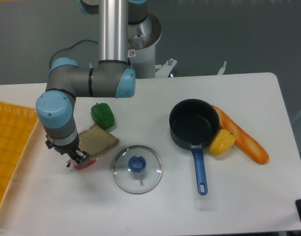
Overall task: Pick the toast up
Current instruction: 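Close the gripper on the bag edge of the toast slice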
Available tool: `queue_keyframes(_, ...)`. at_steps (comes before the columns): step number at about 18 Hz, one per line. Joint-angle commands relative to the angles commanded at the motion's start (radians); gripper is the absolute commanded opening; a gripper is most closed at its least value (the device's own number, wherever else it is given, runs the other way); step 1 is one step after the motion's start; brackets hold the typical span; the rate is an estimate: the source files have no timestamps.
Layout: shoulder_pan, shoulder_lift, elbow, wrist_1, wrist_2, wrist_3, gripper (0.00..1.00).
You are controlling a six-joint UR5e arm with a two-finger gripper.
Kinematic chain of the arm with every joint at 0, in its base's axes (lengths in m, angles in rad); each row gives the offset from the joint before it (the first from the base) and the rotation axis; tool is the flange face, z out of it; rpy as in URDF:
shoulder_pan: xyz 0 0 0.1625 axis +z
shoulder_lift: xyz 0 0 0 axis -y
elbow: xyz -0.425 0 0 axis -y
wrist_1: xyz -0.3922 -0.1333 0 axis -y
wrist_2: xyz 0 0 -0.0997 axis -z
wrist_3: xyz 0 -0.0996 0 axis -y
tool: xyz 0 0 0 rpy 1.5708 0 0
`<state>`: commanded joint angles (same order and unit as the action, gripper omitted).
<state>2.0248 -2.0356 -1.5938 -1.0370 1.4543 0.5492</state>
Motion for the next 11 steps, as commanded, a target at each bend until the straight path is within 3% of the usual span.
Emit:
queue_keyframes(3, -0.002, 0.000, 0.000, -0.002, -0.002, 0.000, 0.43)
queue_keyframes(7, 0.000, 0.000, 0.002, 0.000, -0.012, -0.002, 0.16)
queue_keyframes(11, 0.003, 0.002, 0.002, 0.000, -0.028, -0.005, 0.16)
